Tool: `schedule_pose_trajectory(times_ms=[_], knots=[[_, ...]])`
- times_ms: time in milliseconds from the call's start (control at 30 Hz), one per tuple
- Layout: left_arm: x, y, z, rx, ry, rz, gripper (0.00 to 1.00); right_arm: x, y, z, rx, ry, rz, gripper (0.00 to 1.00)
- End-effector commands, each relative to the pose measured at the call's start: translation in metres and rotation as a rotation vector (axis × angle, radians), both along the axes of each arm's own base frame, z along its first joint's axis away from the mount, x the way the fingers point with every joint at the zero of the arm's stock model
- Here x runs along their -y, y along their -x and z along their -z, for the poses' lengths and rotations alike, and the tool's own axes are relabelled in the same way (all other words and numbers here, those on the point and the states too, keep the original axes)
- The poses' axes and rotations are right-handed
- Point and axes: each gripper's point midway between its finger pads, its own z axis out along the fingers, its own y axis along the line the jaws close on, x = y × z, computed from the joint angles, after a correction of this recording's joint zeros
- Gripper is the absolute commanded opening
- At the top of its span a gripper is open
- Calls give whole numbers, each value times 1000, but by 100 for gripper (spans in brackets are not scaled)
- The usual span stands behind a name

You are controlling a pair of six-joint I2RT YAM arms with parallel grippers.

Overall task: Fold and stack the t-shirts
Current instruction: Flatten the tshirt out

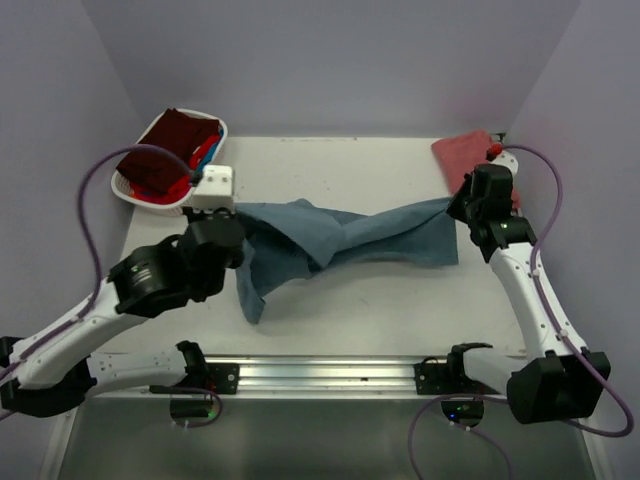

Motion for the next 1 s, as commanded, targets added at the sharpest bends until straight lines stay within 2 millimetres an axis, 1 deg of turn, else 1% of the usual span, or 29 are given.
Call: schedule_pose_trajectory(times_ms=[0,67,100,133,200,267,333,400,433,467,500,533,567,600,633,700,733,767,800,833,867,900,933,967], knots=[[-48,13,-42,116,85,-118,13,29,8,-57,121,83,120,0],[-60,18,-44,117,90,-142,13,36,16,-76,156,100,152,0],[-66,21,-52,127,117,-153,13,38,20,-83,169,107,162,0],[-73,24,-55,135,125,-171,13,42,26,-92,188,116,177,0],[-83,29,-61,147,149,-182,14,43,33,-107,216,114,182,0],[-88,32,-64,156,175,-181,15,39,42,-119,240,101,157,0],[-93,35,-66,163,201,-175,17,35,50,-120,230,91,129,0],[-93,37,-63,156,209,-165,17,30,56,-119,226,85,98,0],[-88,36,-59,144,212,-145,15,21,59,-113,196,61,48,0],[-80,34,-50,123,194,-123,14,18,61,-108,179,52,29,0],[-67,31,-41,96,171,-81,13,15,63,-102,167,38,24,0],[-42,28,-27,37,122,33,13,15,63,-92,149,37,22,0],[-13,20,1,-24,72,89,15,16,62,-88,148,37,29,0],[5,16,20,-72,38,142,17,16,61,-83,137,41,33,0],[32,18,44,-148,21,247,23,16,59,-79,126,44,31,0],[73,13,91,-240,-28,346,29,13,55,-66,90,42,18,0],[95,18,107,-284,-21,443,36,12,52,-64,93,37,13,0],[113,12,122,-274,-26,475,40,10,50,-57,82,29,8,0],[126,13,127,-268,-21,513,43,8,47,-52,70,22,2,0],[141,16,133,-279,-9,578,51,6,43,-49,71,16,-3,0],[154,11,131,-248,16,604,54,5,41,-41,53,10,-7,0],[165,9,141,-265,9,618,55,3,40,-37,44,3,-13,0],[178,11,145,-280,18,666,58,2,36,-30,29,1,-14,0],[191,8,140,-270,45,688,59,1,34,-27,26,-3,-19,0]])
